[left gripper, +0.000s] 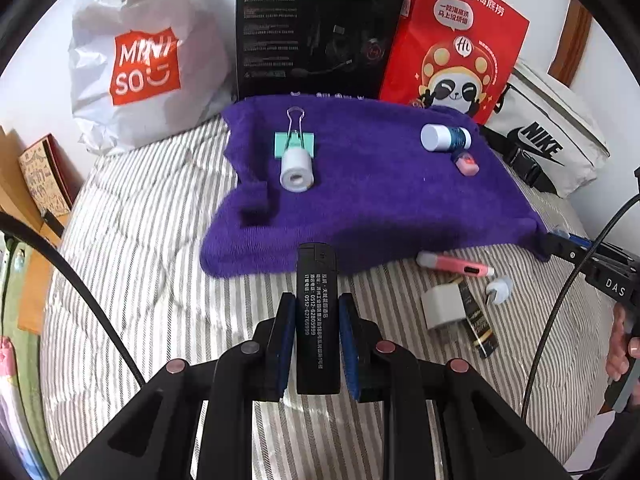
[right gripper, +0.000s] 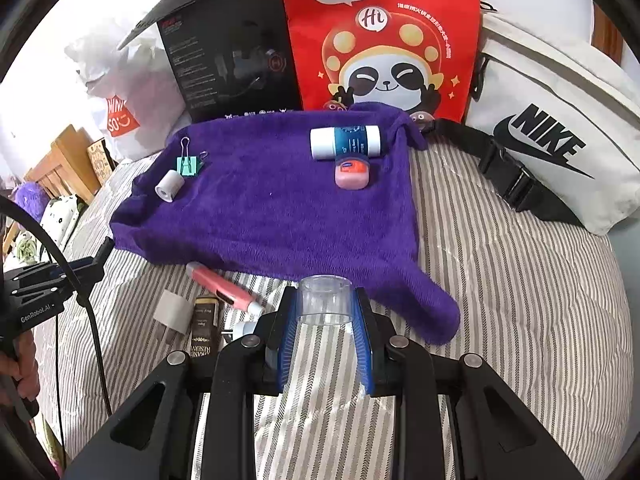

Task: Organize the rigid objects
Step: 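Set the clear cap on the towel with the right gripper while the left holds the black stick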

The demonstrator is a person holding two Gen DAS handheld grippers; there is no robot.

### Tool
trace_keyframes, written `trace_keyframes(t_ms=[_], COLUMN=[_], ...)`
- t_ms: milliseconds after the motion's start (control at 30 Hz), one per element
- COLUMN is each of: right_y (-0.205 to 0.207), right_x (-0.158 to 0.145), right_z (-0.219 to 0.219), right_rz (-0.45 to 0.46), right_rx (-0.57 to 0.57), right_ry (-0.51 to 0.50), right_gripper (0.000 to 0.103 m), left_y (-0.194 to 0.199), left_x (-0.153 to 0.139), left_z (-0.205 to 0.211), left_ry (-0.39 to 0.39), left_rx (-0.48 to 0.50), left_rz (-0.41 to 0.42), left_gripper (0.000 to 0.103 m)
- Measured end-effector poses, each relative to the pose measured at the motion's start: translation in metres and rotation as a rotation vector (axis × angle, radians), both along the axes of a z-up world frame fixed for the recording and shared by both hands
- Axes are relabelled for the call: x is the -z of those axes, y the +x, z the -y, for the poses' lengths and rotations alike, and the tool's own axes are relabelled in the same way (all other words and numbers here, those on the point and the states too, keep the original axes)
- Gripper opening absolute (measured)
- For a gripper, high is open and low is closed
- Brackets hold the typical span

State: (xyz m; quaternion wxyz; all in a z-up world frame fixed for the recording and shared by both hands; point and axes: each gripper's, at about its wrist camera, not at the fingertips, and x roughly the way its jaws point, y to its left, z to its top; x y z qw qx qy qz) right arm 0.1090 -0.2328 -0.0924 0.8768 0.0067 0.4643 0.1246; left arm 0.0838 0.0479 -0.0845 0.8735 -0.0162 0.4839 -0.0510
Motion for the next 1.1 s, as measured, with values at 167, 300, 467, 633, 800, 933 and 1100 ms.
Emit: trace_keyframes(t_ms=[167, 300, 467, 633, 800, 933, 1100], right_y=[0.01, 0.025, 0.055, 0.085, 0.106, 0.114, 0.116], right_x=[-0.005, -0.006, 0.002, 0.012, 0.028, 0.04, 0.047], right_z=[0.001, 0.001, -0.001, -0.008, -0.013, -0.017, -0.02], right_rz=[0.016, 0.035, 0.006, 0.003, -0.036, -0.054, -0.049], right_rx=[-0.003, -0.006, -0.015, -0.006, -0.011, -0.013, -0.022], right_ry=[-0.005, -0.003, 0.061, 0.021, -0.003, -0.018, -0.031], right_gripper=[0.027, 0.027, 0.027, 0.027, 0.027, 0.027, 0.027], left_y=[0.012, 0.02, 0.03, 0.038, 0.049, 0.058, 0.068], left_x=[-0.008, -0.009, -0.006, -0.006, -0.004, -0.002, -0.001], left_z=[0.0, -0.002, -0.004, -0.01, -0.016, -0.016, -0.01], left_ry=[0.025, 0.029, 0.043, 0.035, 0.025, 0.025, 0.027], left_rx=[0.004, 0.003, -0.001, -0.006, -0.01, -0.001, 0.016], left_rz=[0.013, 0.014, 0.006, 0.007, 0.006, 0.001, -0.003], left_gripper=[0.021, 0.021, 0.021, 0.021, 0.021, 0.021, 0.021])
